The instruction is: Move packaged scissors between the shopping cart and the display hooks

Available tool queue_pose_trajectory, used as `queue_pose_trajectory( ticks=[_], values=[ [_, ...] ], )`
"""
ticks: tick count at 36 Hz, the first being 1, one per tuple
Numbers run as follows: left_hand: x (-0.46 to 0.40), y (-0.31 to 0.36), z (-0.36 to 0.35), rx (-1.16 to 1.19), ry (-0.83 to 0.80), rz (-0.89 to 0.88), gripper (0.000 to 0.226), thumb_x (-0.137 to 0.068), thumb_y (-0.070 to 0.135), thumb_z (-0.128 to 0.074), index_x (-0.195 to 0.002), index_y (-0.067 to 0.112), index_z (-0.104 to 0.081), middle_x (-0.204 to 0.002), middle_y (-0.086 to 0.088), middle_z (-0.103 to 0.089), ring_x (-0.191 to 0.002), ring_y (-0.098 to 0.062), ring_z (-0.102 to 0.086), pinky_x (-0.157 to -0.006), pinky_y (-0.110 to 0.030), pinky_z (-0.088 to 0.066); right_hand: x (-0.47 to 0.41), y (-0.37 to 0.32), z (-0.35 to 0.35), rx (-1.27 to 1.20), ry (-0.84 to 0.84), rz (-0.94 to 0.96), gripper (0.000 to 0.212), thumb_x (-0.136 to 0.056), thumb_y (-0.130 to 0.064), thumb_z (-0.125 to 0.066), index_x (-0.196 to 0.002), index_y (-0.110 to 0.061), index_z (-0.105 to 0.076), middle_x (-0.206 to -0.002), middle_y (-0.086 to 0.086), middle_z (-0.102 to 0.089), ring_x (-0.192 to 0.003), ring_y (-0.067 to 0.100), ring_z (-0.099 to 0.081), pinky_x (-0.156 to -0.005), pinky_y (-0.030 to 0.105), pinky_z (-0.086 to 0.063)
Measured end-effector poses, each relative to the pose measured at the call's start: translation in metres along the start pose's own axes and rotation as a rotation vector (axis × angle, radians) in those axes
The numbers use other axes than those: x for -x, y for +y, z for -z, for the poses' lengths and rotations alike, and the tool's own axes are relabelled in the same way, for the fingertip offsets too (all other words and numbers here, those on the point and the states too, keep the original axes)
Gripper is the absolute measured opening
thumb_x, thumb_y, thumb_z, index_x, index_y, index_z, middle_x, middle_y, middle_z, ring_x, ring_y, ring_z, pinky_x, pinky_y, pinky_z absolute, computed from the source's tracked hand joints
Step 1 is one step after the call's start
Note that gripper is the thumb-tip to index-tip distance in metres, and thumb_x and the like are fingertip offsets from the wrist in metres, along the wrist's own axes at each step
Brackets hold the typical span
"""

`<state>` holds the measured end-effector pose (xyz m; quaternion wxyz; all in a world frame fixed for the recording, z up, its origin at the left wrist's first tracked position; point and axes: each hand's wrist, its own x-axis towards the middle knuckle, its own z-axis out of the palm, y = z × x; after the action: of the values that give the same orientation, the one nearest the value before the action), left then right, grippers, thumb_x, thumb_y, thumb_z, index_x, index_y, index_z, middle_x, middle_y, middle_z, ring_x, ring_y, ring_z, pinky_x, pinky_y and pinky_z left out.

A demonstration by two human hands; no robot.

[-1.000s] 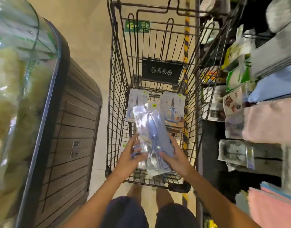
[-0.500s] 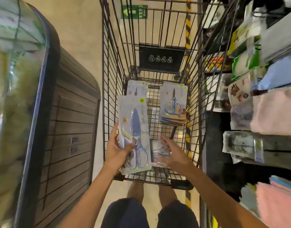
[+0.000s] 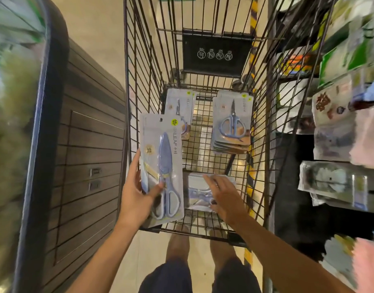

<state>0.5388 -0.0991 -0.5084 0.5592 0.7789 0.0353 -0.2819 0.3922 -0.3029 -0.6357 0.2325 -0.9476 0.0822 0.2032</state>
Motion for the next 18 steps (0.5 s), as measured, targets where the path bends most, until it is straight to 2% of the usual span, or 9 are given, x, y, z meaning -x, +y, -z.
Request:
queue_pose_trajectory(
  ticks=[3, 6, 9, 12, 15, 18],
  values=[
    [0.003, -0.001, 0.004, -0.015, 0.005, -0.006, 0.096, -0.079, 0.004, -0.078, -0.156, 0.035, -0.031, -0.149, 0.018, -0.051, -0.136, -0.008, -0.052, -0.107, -0.040, -0.051, -0.001, 0.004, -0.001, 0.008, -0.007, -0.021, 0.105, -0.062, -0.046, -0.090, -0.151, -0.014, -0.042, -0.143, 0.009, -0.052, -0.133, 0.028, -0.048, -0.112, 0.041, -0.043],
    [0.005, -0.003, 0.005, -0.020, 0.003, -0.006, 0.095, -0.081, -0.002, -0.076, -0.157, 0.033, -0.031, -0.150, 0.017, -0.050, -0.136, -0.006, -0.051, -0.105, -0.038, -0.051, 0.000, 0.008, -0.004, -0.005, -0.007, 0.014, 0.097, -0.064, -0.040, -0.089, -0.148, -0.015, -0.046, -0.135, 0.006, -0.056, -0.126, 0.025, -0.051, -0.105, 0.040, -0.048],
    [0.007, -0.003, 0.006, -0.030, 0.000, 0.005, 0.096, -0.082, -0.003, -0.076, -0.157, 0.035, -0.030, -0.151, 0.017, -0.049, -0.136, -0.007, -0.052, -0.105, -0.042, -0.052, 0.000, 0.012, -0.005, -0.065, -0.019, 0.015, 0.092, -0.061, -0.035, -0.094, -0.141, -0.014, -0.054, -0.126, 0.006, -0.062, -0.116, 0.025, -0.059, -0.098, 0.036, -0.053],
    [0.007, -0.001, 0.007, -0.051, -0.001, 0.005, 0.097, -0.081, -0.001, -0.078, -0.156, 0.037, -0.031, -0.151, 0.016, -0.049, -0.137, -0.009, -0.051, -0.106, -0.046, -0.051, -0.002, 0.011, 0.008, -0.107, -0.103, 0.009, 0.078, -0.073, -0.032, -0.087, -0.141, -0.018, -0.053, -0.134, 0.007, -0.064, -0.119, 0.030, -0.062, -0.098, 0.041, -0.053],
    [0.008, 0.009, 0.008, -0.057, -0.015, -0.007, 0.097, -0.079, 0.000, -0.078, -0.156, 0.036, -0.031, -0.144, 0.024, -0.052, -0.133, -0.004, -0.054, -0.100, -0.035, -0.055, -0.006, 0.010, 0.032, -0.065, -0.263, -0.040, 0.067, -0.088, -0.038, -0.073, -0.146, -0.024, -0.042, -0.141, 0.003, -0.059, -0.125, 0.028, -0.057, -0.096, 0.036, -0.047],
    [0.012, 0.027, 0.011, -0.057, -0.007, -0.039, 0.091, -0.082, -0.002, -0.076, -0.154, 0.035, -0.033, -0.134, 0.032, -0.057, -0.124, 0.003, -0.058, -0.091, -0.019, -0.056, -0.004, 0.006, 0.057, -0.150, -0.300, -0.091, 0.070, -0.083, -0.037, -0.076, -0.143, -0.033, -0.041, -0.134, 0.002, -0.064, -0.115, 0.026, -0.062, -0.086, 0.032, -0.049]
  ],
)
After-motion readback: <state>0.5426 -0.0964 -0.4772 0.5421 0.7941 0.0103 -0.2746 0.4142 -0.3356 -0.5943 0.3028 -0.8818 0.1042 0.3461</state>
